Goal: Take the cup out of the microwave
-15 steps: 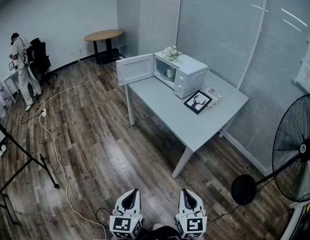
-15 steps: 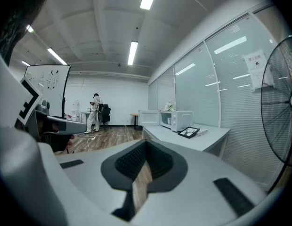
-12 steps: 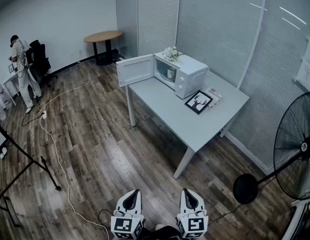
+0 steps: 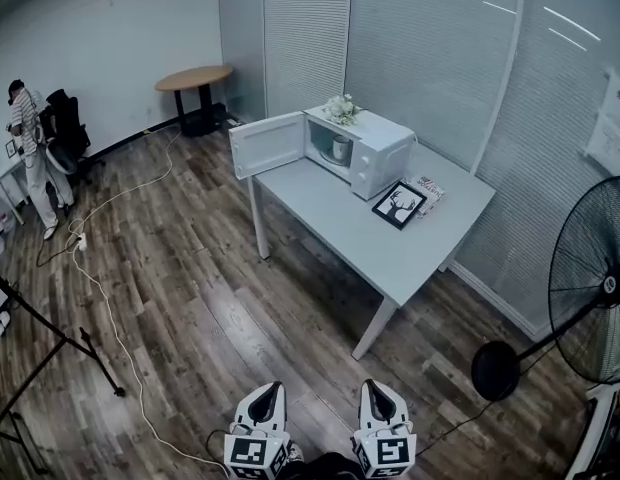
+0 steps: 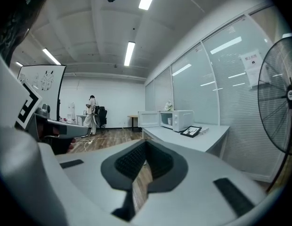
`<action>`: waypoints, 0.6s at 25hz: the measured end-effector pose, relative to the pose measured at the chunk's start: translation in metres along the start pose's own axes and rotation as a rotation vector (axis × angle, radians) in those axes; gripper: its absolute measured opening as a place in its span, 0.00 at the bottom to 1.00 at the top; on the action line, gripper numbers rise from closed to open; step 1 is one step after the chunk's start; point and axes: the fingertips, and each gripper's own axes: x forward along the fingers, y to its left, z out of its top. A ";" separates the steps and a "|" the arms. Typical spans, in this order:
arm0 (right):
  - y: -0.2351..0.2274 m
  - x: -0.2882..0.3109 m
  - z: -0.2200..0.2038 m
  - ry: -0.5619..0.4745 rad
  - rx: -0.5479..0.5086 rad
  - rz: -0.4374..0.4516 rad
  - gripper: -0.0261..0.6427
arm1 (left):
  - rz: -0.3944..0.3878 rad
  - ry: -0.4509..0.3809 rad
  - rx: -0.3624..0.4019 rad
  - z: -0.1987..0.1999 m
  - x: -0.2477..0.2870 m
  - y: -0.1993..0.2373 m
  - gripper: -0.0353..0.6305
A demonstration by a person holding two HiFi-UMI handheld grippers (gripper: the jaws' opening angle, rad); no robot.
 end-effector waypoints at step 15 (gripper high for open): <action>-0.006 0.078 -0.003 -0.013 0.018 0.004 0.04 | 0.027 0.006 0.008 0.002 0.053 0.047 0.06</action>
